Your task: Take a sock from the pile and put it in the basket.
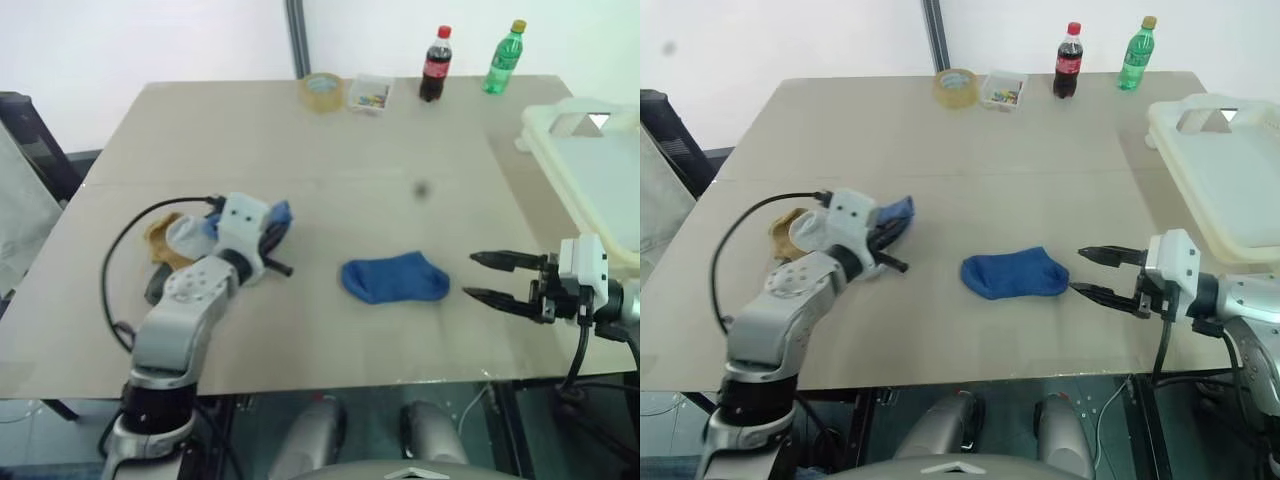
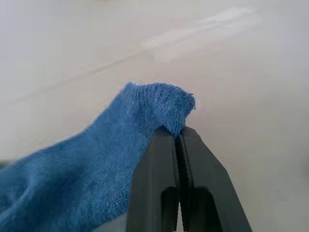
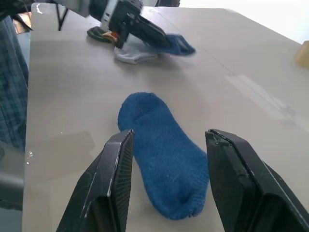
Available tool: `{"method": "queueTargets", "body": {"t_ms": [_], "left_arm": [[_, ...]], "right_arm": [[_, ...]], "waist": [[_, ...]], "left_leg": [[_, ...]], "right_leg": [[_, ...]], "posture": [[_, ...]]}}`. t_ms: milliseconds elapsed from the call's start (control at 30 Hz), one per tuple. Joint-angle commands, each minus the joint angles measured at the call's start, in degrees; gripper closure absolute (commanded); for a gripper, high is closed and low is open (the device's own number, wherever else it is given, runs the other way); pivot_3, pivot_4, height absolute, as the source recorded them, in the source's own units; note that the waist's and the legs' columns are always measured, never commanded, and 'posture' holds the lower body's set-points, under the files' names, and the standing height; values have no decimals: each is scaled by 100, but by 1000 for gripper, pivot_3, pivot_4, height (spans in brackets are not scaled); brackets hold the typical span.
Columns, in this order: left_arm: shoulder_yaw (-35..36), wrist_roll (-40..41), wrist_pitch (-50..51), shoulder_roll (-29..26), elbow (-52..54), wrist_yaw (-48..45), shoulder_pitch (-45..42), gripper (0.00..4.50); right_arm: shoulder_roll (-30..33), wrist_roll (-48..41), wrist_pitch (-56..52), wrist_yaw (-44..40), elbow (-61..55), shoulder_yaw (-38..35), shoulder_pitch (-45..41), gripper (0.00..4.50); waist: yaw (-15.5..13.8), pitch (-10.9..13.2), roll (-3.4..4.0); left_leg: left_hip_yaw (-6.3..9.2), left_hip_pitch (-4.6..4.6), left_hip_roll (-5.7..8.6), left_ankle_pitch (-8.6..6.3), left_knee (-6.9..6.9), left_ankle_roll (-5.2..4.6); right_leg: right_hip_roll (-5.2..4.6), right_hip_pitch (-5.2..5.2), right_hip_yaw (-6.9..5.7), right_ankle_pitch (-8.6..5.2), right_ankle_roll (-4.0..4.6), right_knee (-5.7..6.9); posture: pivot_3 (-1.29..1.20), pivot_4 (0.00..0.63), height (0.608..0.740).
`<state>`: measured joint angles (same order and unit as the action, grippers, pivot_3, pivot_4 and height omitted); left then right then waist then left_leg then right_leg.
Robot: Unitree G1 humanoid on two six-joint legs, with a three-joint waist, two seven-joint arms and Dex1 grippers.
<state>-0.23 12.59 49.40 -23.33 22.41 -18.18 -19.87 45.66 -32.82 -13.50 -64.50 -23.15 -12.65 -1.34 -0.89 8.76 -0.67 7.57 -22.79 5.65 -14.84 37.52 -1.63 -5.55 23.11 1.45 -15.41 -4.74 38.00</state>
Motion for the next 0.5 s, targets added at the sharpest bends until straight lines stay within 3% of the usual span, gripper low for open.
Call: {"method": "queueTargets", "body": {"t_ms": [33,400,500], "left_arm": [[-412,-71,105,279,-727,-15,-478,4457],[-662,263,29,2230,-2577,-42,-1569,4457],[-402,371,80,2725,-2922,218,-1825,4457]], "right_arm": [[-26,-3,63,82,-95,18,-119,2102],[-186,151,49,439,-249,156,-107,2102],[-200,120,-40,547,-312,174,-107,2102]], "waist": [[-2,0,0],[-24,5,-9],[-13,6,-10]], "left_leg": [[0,0,0,0,2,1],[7,-3,3,1,27,1],[7,-10,6,-1,49,-2]], "right_leg": [[2,0,0,0,0,1],[3,-10,-7,1,-1,4],[2,-15,-8,4,-6,4]], "posture": [[0,150,740],[0,150,740],[0,150,740]]}}
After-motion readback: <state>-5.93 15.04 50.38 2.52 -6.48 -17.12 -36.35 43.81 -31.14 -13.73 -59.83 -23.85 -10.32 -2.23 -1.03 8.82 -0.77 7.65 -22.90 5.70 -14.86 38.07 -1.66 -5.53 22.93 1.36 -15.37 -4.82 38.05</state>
